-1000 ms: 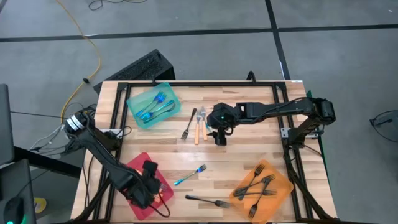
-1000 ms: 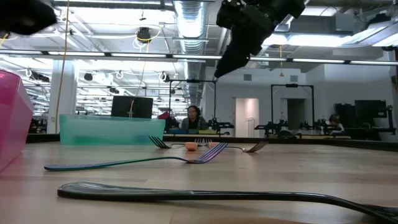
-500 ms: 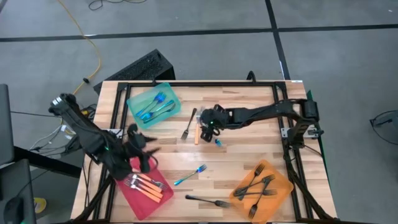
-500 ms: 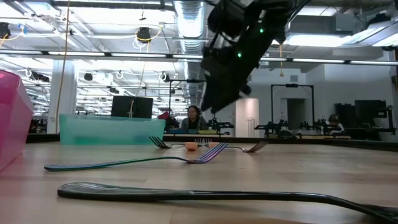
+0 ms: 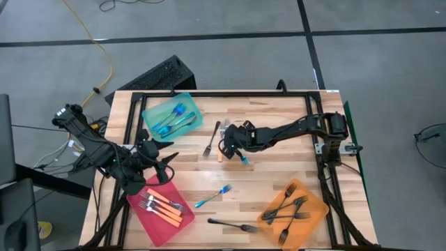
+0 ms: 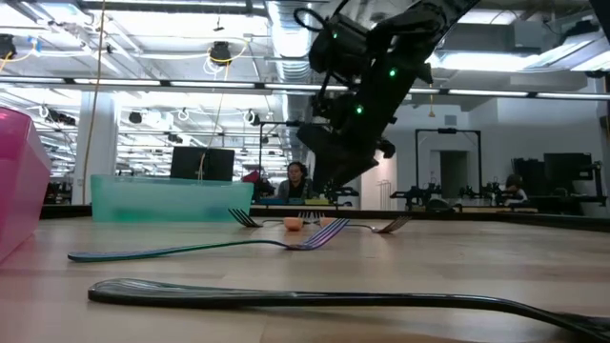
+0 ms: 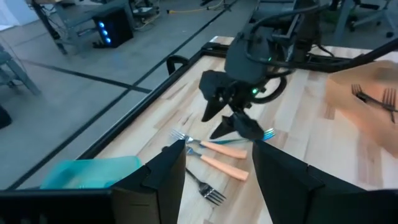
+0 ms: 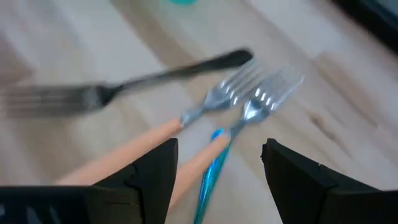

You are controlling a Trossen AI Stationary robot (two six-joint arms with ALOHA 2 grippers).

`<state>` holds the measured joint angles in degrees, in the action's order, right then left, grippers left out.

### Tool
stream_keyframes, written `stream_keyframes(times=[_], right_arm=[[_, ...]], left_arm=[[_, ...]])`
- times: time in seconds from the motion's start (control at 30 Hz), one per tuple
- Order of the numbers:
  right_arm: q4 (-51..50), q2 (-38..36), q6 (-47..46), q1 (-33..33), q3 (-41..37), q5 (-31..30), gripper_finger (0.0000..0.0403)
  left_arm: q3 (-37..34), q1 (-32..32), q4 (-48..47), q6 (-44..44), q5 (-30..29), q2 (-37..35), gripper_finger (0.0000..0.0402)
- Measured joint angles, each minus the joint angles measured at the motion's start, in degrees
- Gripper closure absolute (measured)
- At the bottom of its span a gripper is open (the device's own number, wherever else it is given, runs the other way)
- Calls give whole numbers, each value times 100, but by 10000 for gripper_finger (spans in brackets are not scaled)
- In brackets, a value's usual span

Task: Sort silverware by color (type)
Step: Put the orange fork into the red bin

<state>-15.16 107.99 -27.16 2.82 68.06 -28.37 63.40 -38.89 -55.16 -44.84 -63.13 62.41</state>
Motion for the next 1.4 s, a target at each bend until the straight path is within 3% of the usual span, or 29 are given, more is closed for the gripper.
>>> stream_keyframes(times=[0.73,0.9,1.2,1.4], right_arm=[[435,767,-170,348,3,364,157],[413,762,-197,384,6,438,193],[348,756,-34,364,6,468,321],[70,529,163,233,-8,885,317]], left_arm=[[1,6,63,7,-20,22,230],[1,6,63,7,-27,22,230],[1,6,61,7,-24,22,230],[1,4,60,7,-14,22,230]])
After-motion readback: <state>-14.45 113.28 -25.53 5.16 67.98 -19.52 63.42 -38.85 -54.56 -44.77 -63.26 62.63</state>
